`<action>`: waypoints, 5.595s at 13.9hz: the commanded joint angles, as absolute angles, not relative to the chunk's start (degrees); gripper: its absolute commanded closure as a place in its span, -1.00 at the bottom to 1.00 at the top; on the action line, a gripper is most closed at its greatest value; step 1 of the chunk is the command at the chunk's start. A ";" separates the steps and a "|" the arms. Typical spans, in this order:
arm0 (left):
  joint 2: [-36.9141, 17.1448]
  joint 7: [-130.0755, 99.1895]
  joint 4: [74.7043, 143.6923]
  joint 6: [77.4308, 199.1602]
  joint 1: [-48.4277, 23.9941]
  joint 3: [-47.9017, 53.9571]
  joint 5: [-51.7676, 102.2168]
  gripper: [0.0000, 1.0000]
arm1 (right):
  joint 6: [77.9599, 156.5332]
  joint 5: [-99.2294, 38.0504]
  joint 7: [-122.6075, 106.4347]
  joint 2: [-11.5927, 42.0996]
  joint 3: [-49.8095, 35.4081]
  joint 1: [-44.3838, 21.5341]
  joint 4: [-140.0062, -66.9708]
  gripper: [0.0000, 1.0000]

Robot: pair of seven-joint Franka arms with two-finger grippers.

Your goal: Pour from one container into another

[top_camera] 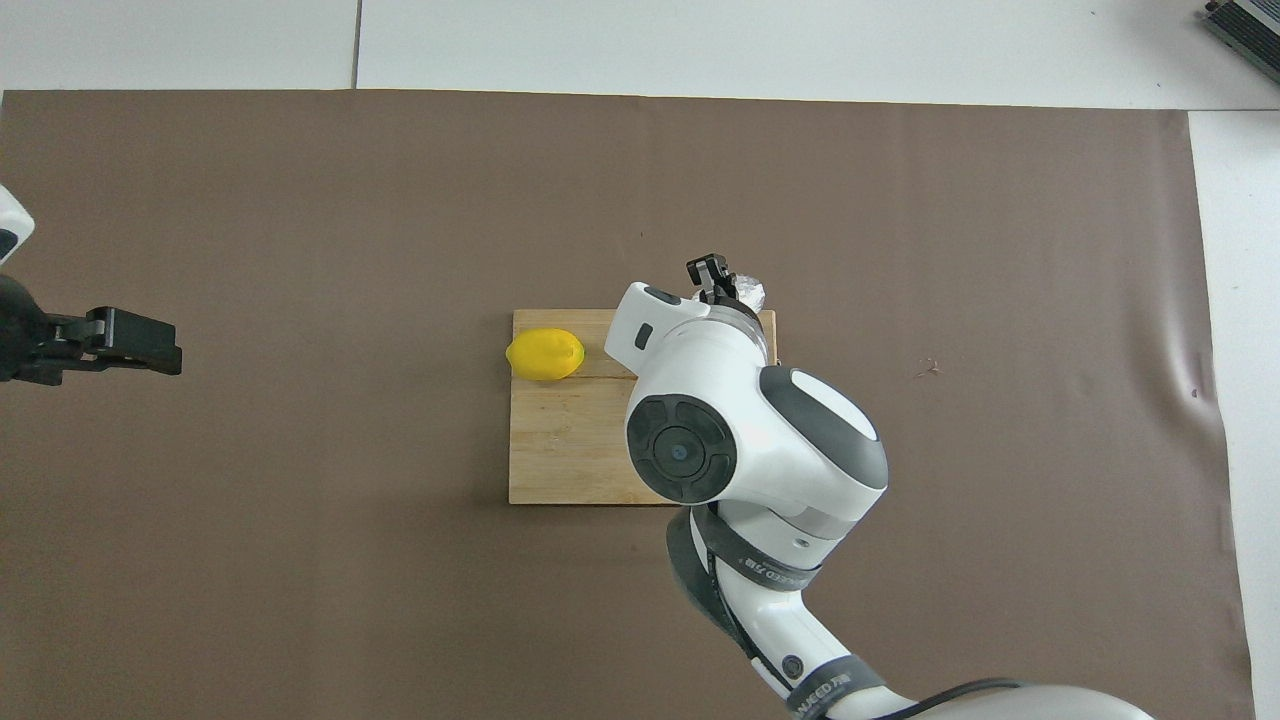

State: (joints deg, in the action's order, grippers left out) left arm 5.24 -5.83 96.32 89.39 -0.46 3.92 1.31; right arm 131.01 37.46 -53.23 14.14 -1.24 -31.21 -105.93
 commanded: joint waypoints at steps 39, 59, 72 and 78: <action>6.15 -5.89 96.94 88.77 -0.53 3.78 0.44 -1.00 | 130.96 -27.76 -93.94 9.93 -1.49 3.42 -123.12 1.00; 6.15 -5.89 96.94 88.68 -0.53 3.78 0.44 -1.00 | 130.17 -20.32 -69.67 6.06 -1.14 5.45 -115.24 -1.00; 6.15 -5.89 96.94 88.77 -0.53 3.78 0.44 -1.00 | 102.76 0.97 -0.27 -2.45 -1.67 2.90 -103.36 -1.00; 6.15 -5.89 96.86 88.68 -0.53 3.78 0.44 -1.00 | 98.43 0.44 0.35 -5.36 -1.58 2.90 -103.10 -1.00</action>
State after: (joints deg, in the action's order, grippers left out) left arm 5.24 -5.83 96.33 89.37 -0.46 3.92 1.31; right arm 98.76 -0.40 -1.42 -5.33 -1.02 2.90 -103.22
